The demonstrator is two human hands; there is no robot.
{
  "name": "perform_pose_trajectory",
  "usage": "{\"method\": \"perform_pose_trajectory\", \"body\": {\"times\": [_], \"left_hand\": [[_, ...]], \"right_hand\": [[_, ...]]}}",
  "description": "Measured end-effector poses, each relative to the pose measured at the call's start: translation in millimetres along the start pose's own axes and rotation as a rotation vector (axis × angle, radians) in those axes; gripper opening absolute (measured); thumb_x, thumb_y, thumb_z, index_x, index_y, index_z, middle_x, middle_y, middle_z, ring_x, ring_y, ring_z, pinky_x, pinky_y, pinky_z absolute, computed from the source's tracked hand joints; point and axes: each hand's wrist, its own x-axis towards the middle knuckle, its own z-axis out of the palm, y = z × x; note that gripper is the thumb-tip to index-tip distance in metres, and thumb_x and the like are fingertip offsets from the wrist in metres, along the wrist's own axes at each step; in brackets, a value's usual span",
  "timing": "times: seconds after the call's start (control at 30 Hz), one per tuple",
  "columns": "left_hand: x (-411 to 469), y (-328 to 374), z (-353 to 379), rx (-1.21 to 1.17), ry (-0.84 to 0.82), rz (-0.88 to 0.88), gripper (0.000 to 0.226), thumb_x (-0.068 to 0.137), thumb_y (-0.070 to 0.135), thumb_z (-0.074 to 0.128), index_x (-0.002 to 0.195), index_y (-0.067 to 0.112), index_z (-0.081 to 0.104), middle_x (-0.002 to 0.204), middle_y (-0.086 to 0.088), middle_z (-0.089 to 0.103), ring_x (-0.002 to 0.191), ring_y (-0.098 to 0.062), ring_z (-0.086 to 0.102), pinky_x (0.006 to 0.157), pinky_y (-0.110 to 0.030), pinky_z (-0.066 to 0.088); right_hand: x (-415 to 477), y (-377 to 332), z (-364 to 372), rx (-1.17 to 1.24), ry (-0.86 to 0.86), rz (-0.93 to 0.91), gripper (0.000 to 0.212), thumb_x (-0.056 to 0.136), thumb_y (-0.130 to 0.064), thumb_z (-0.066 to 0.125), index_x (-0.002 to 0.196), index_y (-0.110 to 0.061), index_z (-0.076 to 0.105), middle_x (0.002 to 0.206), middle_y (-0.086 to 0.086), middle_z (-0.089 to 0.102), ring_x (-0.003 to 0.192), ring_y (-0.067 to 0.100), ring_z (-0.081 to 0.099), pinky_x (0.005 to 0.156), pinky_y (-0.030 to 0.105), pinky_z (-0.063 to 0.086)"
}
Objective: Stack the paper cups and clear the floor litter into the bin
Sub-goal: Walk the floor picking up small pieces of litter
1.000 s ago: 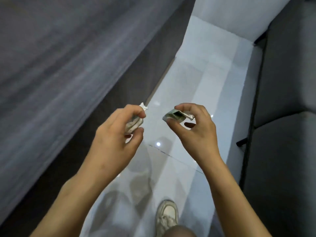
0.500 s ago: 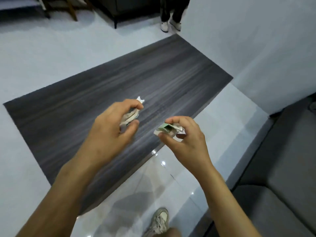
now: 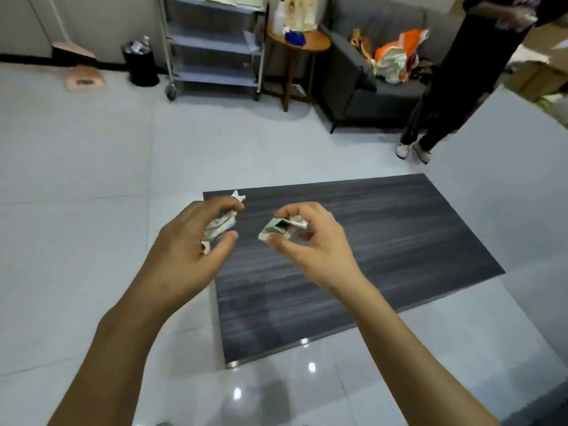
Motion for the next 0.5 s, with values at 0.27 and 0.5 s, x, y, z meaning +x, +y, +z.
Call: {"method": "perform_pose_trajectory", "body": {"times": [0.27,0.5], "left_hand": [[-0.5,-79.3,-141.2,0.056,0.117,-0.054,0.034,0.085,0.017,0.058,0.106,0.043,0.051,0.103,0.026,0.051,0.096,0.019,0.042,0.073,0.003,0.032],[38.0,-144.0,-213.9,0.060,0.212,-0.114,0.031,0.085,0.017,0.059,0.111,0.032,0.054,0.110,0.014,0.056,0.092,0.014,0.046,0.069,0.002,0.034]], "right_hand": [[72.3,-104.6,127.8,0.107,-0.065,-0.096,0.025,0.074,-0.025,0.072,0.087,-0.040,0.056,0.106,-0.014,0.055,0.108,0.015,0.051,0.089,0.028,0.047],[154.3,-153.0,202.5,0.114,-0.175,-0.140,0.023,0.076,-0.023,0.071,0.088,-0.036,0.057,0.108,-0.012,0.056,0.108,0.012,0.049,0.083,0.026,0.047]]}}
